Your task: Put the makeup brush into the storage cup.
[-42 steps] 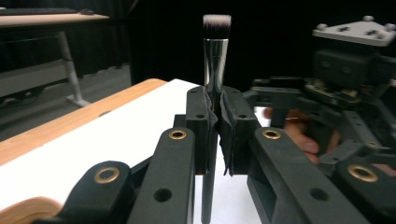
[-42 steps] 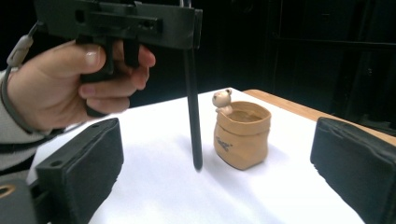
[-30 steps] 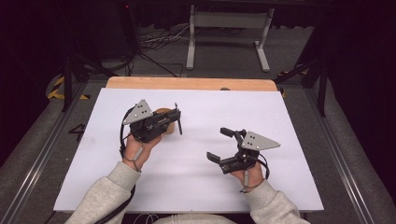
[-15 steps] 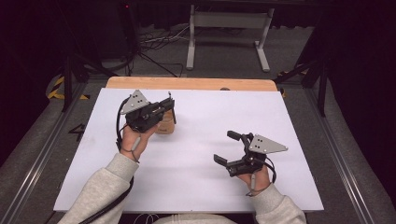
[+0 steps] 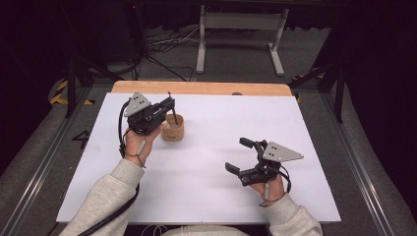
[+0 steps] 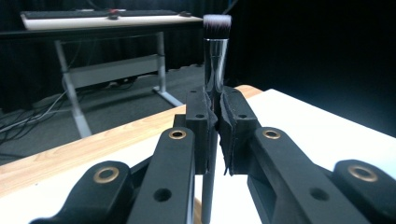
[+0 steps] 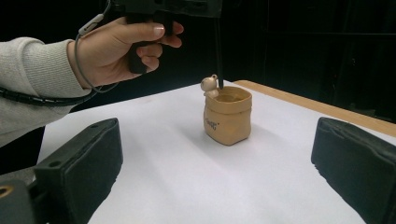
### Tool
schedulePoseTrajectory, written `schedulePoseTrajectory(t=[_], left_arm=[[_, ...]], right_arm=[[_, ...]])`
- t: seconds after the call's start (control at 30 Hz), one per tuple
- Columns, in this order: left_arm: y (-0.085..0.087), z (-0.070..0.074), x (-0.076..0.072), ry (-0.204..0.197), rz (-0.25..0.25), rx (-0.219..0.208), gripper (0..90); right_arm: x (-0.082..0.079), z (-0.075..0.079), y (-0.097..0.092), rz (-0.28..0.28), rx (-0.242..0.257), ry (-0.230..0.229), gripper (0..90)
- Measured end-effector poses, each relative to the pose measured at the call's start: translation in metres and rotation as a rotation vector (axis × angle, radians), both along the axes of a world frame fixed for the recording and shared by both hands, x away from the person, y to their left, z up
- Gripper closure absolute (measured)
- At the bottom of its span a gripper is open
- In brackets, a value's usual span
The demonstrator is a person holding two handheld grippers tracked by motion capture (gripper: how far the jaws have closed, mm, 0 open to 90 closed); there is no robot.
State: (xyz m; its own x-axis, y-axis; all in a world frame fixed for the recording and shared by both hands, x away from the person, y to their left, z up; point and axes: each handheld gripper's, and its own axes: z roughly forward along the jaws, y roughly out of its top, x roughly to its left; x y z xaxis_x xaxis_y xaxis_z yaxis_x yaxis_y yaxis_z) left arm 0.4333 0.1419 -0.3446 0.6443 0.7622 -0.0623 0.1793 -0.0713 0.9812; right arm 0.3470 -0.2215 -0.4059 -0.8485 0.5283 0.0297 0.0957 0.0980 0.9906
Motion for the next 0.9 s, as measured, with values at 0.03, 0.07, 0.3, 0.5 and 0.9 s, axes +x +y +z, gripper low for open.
schedulePoseTrajectory(t=[0.03,0.07,0.3,0.5,0.9], left_arm=[[0.000,0.000,0.000,0.002,0.008,0.001,82.9],[0.000,0.000,0.001,0.002,0.016,-0.003,82.9],[0.000,-0.005,0.007,0.002,0.060,0.001,82.9],[-0.001,-0.008,0.011,0.010,0.061,0.002,82.8],[-0.003,-0.024,0.016,0.037,0.053,0.024,82.7]], right_arm=[[0.000,0.000,0.000,0.000,0.000,-0.001,2.4],[0.000,0.000,0.000,0.000,0.000,-0.001,2.4],[0.001,-0.001,-0.001,0.008,0.022,0.017,2.4],[0.001,0.000,-0.002,0.007,0.027,0.007,2.4],[0.002,0.001,0.000,0.018,0.033,0.008,2.4]])
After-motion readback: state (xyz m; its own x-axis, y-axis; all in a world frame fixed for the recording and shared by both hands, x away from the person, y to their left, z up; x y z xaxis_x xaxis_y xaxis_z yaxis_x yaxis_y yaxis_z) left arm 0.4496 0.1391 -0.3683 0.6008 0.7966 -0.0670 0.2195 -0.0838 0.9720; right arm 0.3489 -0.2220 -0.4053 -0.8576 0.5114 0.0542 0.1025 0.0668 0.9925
